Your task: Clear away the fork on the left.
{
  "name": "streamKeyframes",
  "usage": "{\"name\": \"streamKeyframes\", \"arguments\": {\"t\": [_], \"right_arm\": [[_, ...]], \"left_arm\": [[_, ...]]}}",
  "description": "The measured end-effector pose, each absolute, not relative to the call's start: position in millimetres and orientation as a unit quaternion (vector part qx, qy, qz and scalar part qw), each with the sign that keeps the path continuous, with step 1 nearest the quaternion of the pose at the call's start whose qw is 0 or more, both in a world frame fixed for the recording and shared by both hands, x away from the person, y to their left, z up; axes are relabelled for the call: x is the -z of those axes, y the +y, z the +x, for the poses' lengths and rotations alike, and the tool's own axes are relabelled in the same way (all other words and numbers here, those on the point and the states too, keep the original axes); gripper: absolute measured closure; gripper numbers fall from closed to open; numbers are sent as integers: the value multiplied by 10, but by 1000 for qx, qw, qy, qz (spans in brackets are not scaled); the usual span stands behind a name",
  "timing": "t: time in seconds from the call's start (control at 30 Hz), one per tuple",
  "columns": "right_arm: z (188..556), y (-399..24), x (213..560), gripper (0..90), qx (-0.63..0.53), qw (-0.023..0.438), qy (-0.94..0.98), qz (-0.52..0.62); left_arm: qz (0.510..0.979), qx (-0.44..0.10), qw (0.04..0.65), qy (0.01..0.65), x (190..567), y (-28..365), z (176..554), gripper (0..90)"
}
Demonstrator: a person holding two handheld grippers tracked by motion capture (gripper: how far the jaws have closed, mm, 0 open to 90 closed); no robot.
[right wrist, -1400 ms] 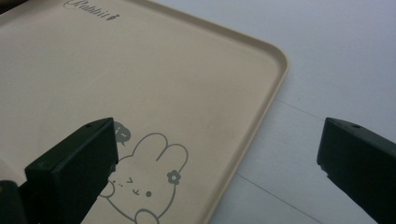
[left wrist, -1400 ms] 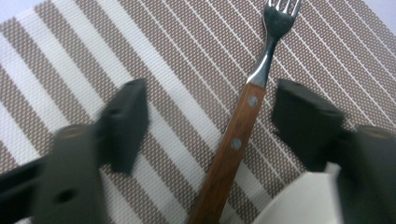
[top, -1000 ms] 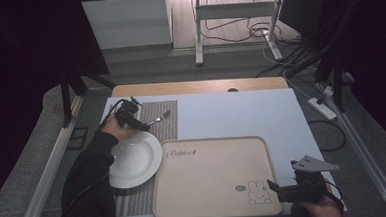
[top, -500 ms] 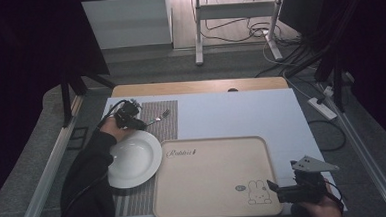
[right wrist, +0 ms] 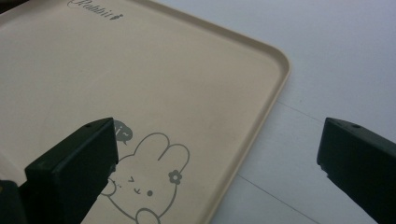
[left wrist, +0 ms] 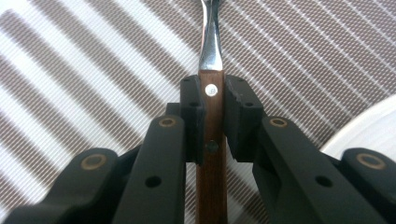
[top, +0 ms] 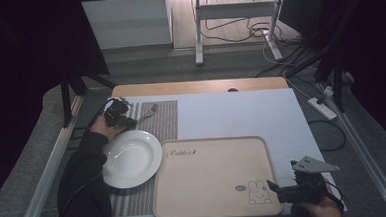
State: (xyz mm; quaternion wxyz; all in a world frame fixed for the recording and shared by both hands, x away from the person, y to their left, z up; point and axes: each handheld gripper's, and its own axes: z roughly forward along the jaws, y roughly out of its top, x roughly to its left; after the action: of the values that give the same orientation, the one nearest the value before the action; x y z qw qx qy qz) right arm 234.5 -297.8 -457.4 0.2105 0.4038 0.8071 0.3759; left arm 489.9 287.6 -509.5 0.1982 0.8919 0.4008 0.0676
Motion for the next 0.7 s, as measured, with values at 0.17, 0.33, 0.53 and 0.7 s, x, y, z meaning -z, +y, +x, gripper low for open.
{"name": "streamKeyframes", "arguments": {"t": [0.17, 0.33, 0.53, 0.7], "right_arm": [[2343, -2977, 4574, 0, -376, 212, 807, 403], [2342, -2978, 4573, 0, -376, 212, 807, 402], [2340, -2975, 4572, 0, -375, 214, 808, 402], [2341, -2977, 4572, 0, -375, 214, 807, 403]], "left_arm": [[883, -82, 203, 416, 5003, 3017, 4858, 779], [870, -89, 223, 431, 4878, 3175, 4791, 778], [866, -83, 236, 432, 4797, 3160, 4743, 778], [867, -81, 246, 425, 4722, 3045, 4674, 778]]}}
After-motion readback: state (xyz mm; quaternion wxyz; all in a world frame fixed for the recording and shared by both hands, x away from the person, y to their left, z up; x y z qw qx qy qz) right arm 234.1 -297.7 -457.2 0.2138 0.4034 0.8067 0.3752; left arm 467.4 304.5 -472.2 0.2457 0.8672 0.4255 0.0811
